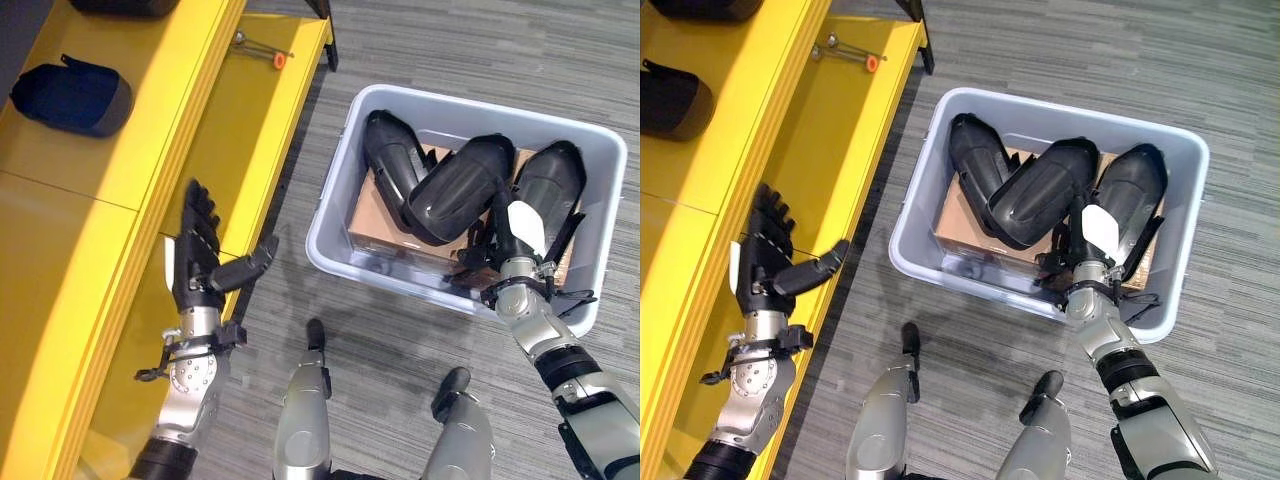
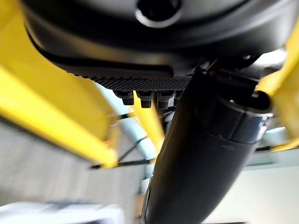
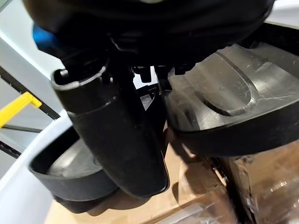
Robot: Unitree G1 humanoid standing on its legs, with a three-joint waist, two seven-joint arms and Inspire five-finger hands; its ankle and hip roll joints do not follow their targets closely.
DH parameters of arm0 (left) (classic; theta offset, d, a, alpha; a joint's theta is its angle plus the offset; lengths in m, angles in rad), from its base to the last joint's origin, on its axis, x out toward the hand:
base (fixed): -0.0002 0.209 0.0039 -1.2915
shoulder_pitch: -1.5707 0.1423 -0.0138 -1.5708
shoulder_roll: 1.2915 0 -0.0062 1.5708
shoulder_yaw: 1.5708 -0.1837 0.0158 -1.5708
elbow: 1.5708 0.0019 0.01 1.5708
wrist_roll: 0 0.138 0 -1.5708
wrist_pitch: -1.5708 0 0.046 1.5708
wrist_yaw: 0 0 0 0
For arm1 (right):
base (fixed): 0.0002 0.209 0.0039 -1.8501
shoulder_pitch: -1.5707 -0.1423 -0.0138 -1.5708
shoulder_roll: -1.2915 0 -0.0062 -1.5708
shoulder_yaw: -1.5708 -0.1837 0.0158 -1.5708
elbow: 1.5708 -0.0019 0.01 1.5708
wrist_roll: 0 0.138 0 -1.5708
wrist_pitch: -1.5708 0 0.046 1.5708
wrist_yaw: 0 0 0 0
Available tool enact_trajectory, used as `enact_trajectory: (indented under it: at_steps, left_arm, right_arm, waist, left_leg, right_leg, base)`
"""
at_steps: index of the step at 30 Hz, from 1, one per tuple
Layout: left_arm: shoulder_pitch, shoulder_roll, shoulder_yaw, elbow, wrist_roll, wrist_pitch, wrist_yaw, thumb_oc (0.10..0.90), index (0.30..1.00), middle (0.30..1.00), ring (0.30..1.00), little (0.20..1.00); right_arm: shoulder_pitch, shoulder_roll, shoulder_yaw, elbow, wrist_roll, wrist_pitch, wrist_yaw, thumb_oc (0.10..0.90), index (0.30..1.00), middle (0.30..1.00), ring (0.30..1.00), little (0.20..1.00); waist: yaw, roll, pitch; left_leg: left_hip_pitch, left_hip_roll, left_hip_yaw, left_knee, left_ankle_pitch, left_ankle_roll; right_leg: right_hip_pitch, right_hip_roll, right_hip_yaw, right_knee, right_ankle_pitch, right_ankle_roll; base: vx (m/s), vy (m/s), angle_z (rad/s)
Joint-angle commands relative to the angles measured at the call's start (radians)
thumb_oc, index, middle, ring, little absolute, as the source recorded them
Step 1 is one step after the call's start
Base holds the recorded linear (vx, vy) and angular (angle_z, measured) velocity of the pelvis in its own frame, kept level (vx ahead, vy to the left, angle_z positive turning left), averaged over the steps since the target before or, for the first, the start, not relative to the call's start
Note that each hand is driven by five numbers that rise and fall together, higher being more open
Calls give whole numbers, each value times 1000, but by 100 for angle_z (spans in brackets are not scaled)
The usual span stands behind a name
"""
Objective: Move parts from the plastic box to the shelf.
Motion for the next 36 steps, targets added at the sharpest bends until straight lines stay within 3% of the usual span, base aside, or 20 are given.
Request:
enact_trajectory:
  at_steps: [1, 4, 8, 18, 21, 25, 30, 36]
  left_arm:
    - [-90, 93, 86, -177, 52, -138, 32, 900, 1000, 1000, 1000, 1000]
    - [-94, 93, 81, -193, 30, -124, -7, 900, 1000, 1000, 1000, 1000]
    - [-74, 86, 80, -202, 57, -135, 25, 900, 1000, 1000, 1000, 1000]
    - [-65, 68, 77, -177, 6, -143, -4, 900, 1000, 1000, 1000, 1000]
    - [-51, 51, 72, -178, -3, -134, -24, 900, 1000, 1000, 1000, 1000]
    - [-30, 31, 67, -196, -3, -118, -17, 900, 1000, 1000, 1000, 1000]
    - [-9, 18, 74, -213, 14, -121, 21, 900, 1000, 1000, 1000, 1000]
    - [21, 10, 93, -239, 26, -112, 53, 900, 1000, 1000, 1000, 1000]
  right_arm:
    - [-161, -53, 23, 21, -109, 81, -134, 900, 1000, 1000, 1000, 1000]
    - [-180, -68, 21, 71, -69, 151, -210, 900, 1000, 1000, 1000, 1000]
    - [-170, -80, -9, 125, -28, 209, -201, 900, 1000, 1000, 1000, 1000]
    - [-160, -77, -18, 202, 55, 269, -219, 900, 1000, 1000, 1000, 1000]
    - [-119, -71, -33, 170, 38, 236, -243, 900, 1000, 1000, 1000, 1000]
    - [-53, -72, -64, 9, -127, 80, -353, 900, 1000, 1000, 1000, 1000]
    - [29, -85, -84, -276, -334, 26, -411, 900, 1000, 1000, 1000, 1000]
    - [116, -89, -137, -493, -427, 9, -457, 900, 1000, 1000, 1000, 1000]
  waist:
    - [23, 0, -9]
    - [27, 4, -9]
    - [31, 6, -9]
    - [19, 8, -9]
    - [5, 7, -9]
    - [-23, 3, -9]
    - [-57, -4, -9]
    - [-86, -12, -9]
  left_leg:
    - [-51, -12, 3, 27, -21, 43]
    - [-77, -17, 2, 31, -22, 48]
    - [-94, -22, 2, 28, -23, 51]
    - [-109, -13, 20, 23, -25, 51]
    - [-100, -10, 29, 21, -27, 52]
    - [-87, -7, 43, 19, -33, 52]
    - [-73, -6, 59, 14, -37, 49]
    - [-59, -4, 71, 10, -41, 43]
  right_leg:
    - [-35, 8, -20, 42, 3, -41]
    - [-62, 9, -18, 52, 2, -42]
    - [-78, 14, -22, 48, 5, -42]
    - [-106, 28, -13, 35, 14, -43]
    - [-106, 36, -4, 31, 15, -42]
    - [-105, 49, 13, 15, 21, -38]
    - [-106, 58, 32, 3, 23, -31]
    - [-107, 67, 47, 2, 20, -28]
  base:
    - [-46, -19, 2]
    - [-34, -19, 1]
    - [-24, -17, 1]
    - [-3, -1, 0]
    - [-6, 7, -1]
    - [-14, 27, -6]
    - [-9, 44, -9]
    - [-4, 40, -14]
